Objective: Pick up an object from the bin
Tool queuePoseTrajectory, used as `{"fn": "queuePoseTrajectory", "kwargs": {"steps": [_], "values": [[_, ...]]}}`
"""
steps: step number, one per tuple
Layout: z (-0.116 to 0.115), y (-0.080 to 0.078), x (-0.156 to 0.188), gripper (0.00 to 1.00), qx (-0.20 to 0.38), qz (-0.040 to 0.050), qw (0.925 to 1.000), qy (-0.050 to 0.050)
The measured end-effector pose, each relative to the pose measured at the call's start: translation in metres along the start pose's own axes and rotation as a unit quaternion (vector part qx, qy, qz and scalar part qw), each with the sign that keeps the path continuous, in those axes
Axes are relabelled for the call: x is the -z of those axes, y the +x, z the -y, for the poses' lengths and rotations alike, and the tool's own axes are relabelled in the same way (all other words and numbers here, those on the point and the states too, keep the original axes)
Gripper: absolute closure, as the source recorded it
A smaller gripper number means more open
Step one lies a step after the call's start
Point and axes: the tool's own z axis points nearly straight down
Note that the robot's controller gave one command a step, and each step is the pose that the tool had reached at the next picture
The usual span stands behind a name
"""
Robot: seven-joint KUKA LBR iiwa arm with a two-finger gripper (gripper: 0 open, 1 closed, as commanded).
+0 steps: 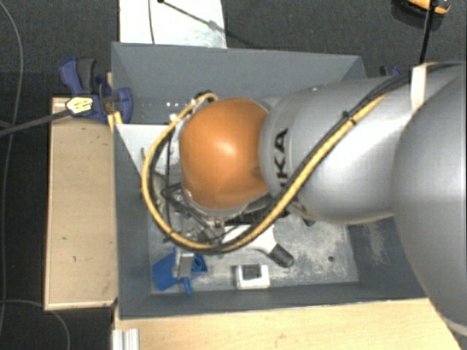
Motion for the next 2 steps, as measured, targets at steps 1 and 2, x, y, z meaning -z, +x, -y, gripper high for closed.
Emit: {"fn": "queuePoseTrajectory", "kwargs": {"steps": [1,2], "values": [[0.001,-0.002,0.004,0.00,-0.003,0.0039,1.0000,-0.001],[0.007,-0.004,-0.033,0.00,0.050,0.0045,0.9987,-0.001]]}}
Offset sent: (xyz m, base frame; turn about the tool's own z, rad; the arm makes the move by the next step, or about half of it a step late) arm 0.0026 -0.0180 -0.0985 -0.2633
